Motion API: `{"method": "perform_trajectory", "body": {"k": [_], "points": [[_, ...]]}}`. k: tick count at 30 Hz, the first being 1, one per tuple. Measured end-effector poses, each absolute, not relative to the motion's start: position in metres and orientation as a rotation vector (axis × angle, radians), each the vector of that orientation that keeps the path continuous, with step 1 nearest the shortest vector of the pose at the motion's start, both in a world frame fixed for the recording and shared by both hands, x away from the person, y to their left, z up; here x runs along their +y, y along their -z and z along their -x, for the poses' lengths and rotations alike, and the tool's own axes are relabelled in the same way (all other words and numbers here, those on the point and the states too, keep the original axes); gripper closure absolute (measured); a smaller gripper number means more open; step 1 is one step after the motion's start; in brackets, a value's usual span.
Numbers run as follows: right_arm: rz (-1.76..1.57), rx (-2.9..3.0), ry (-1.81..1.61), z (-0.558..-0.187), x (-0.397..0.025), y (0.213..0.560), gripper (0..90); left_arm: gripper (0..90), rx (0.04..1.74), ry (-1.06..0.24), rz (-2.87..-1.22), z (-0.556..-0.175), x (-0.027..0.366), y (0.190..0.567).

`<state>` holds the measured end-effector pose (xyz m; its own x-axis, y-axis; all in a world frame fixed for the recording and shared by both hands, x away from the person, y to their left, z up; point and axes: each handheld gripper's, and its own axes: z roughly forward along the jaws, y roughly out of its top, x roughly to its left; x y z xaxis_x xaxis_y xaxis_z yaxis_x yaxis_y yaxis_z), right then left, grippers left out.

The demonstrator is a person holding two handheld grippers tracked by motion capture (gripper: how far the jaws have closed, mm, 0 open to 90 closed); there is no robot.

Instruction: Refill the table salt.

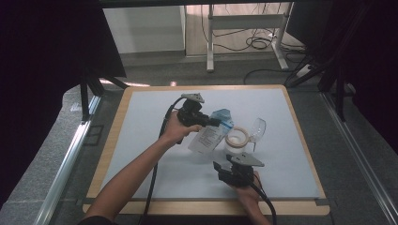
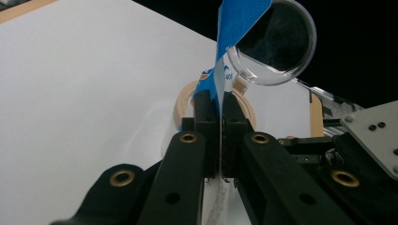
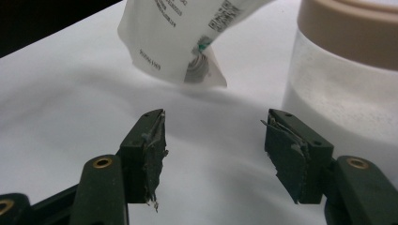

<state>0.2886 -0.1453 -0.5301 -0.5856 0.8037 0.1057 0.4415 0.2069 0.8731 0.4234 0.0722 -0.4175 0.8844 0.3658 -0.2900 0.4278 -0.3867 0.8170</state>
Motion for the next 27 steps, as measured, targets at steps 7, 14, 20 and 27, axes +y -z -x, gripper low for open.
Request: {"method": "perform_trajectory", "body": {"k": [7, 14, 20, 27], "points": [[-1.167, 2.100, -1.342, -0.291, -0.149, 0.529, 39.1, 89.0, 0.603, 0.068, -1.984, -0.424, 0.082, 0.420], [-1.174, 2.083, -1.354, -0.292, -0.153, 0.527, 39.1, 89.0, 0.621, 0.063, -1.968, -0.424, 0.091, 0.424], [-1.174, 2.092, -1.347, -0.292, -0.152, 0.528, 39.1, 89.0, 0.631, 0.046, -1.952, -0.422, 0.098, 0.423], [-1.179, 2.093, -1.348, -0.292, -0.152, 0.528, 39.1, 89.0, 0.654, 0.028, -1.930, -0.422, 0.113, 0.424]]}}
